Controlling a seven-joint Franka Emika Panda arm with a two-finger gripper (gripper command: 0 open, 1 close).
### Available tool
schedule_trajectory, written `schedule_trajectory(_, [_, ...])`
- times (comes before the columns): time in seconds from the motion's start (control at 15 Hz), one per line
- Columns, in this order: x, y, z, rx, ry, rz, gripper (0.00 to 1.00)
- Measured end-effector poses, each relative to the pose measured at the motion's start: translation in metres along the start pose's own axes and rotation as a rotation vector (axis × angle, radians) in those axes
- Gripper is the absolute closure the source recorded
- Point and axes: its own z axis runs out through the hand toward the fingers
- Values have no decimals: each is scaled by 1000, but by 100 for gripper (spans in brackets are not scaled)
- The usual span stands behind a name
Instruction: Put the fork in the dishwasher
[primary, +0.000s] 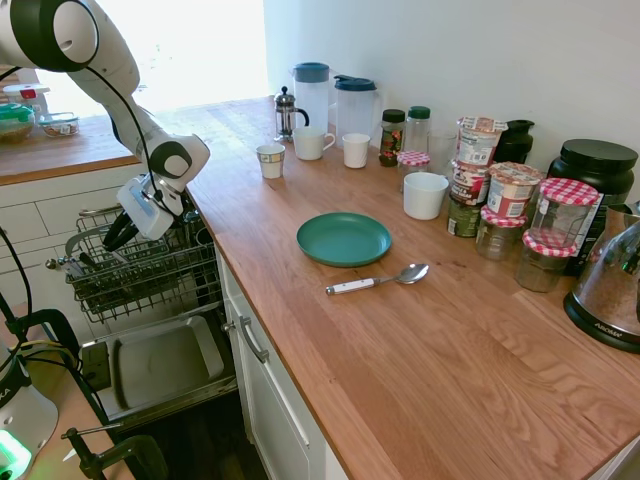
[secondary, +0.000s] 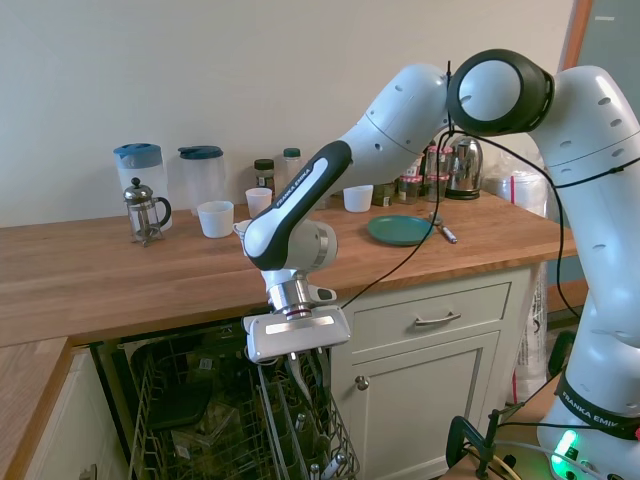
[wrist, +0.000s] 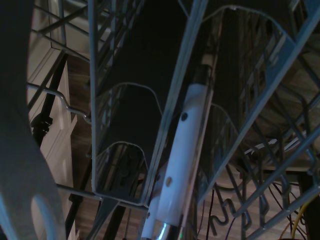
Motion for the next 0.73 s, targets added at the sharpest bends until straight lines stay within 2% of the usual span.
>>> schedule_trajectory(0.33, [-12, -1, -11, 12, 6, -25, 0])
schedule_trajectory(0.73, [-68, 24, -32, 26, 59, -90, 0])
